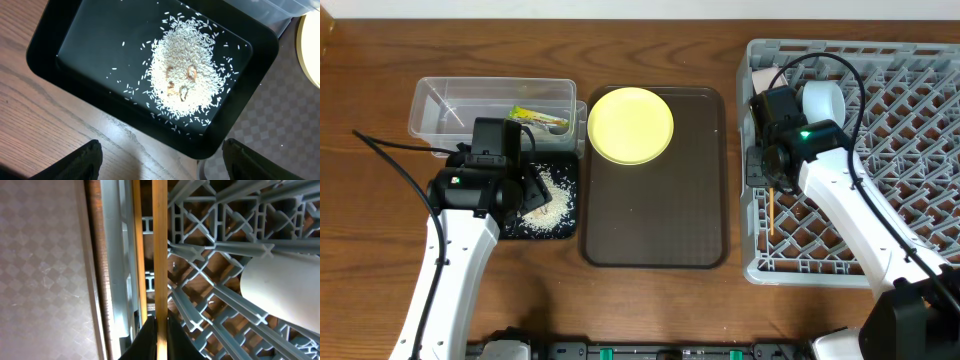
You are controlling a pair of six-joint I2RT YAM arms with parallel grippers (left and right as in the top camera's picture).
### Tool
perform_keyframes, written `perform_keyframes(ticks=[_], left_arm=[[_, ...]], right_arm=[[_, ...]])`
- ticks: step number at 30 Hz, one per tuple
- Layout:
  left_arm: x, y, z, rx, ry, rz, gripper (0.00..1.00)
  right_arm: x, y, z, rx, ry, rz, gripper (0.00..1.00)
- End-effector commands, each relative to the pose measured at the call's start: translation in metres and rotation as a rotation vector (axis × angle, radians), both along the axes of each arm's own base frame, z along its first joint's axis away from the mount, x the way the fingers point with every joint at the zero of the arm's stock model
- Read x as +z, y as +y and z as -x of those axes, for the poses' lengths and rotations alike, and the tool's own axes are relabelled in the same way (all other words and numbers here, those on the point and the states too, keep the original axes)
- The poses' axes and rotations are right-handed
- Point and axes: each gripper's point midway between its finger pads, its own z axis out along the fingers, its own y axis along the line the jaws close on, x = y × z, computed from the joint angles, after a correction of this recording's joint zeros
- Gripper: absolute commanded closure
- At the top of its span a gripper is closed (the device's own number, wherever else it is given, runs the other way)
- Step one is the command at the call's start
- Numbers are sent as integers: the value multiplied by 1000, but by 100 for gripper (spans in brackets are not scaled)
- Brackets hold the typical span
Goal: Sort waste into correct bins and load items into the dishwasher rack
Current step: 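Lift the chopsticks and insert them upright into the rack's near edge, then reach the right gripper to the yellow plate and grasp its rim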
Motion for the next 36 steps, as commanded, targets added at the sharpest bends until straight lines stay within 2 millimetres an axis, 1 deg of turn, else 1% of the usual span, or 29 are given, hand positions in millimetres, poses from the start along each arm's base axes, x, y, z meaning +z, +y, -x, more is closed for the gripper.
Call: perform_keyframes(ticks=[1,5,11,13,16,18,19,21,24,26,29,31,33,34,36], left_arm=[[1,2,0,10,-5,-3,20],[1,2,0,11,-5,-3,20],[1,2,0,11,-5,-3,20],[1,2,0,10,-5,-3,20],[1,2,0,11,-5,-3,21],[1,2,-1,11,-8,-3,20],[1,2,-1,11,-9,-3,20],[2,2,-2,11,-12,-2,21],[2,2,-2,10,-12,-2,20],[2,2,-2,11,-12,-2,20],[2,2,-2,11,-12,-2,20],[2,2,-2,11,-13,-2,20],[2,2,-2,11,-12,-2,20],[2,2,-2,11,-12,-2,20],[2,2,-2,11,-12,-2,20]], right_arm=[[2,-2,-2,3,-12,-4,90],[3,-1,-4,3,-21,-7,85],[6,2,-14,14,-60,-18,84],[8,7,-19,24,-81,-41,83],[15,26,-33,74,-140,-134,78],[24,50,-48,119,-207,-245,67],[30,61,-55,144,-239,-292,63],[47,89,-69,213,-324,-392,55],[62,112,-81,272,-414,-424,49],[65,125,-88,298,-460,-418,47],[57,144,-97,326,-492,-413,50],[46,159,-101,349,-493,-421,51],[27,174,-105,369,-482,-423,51],[19,177,-107,367,-477,-421,51],[-4,179,-113,328,-462,-389,51]])
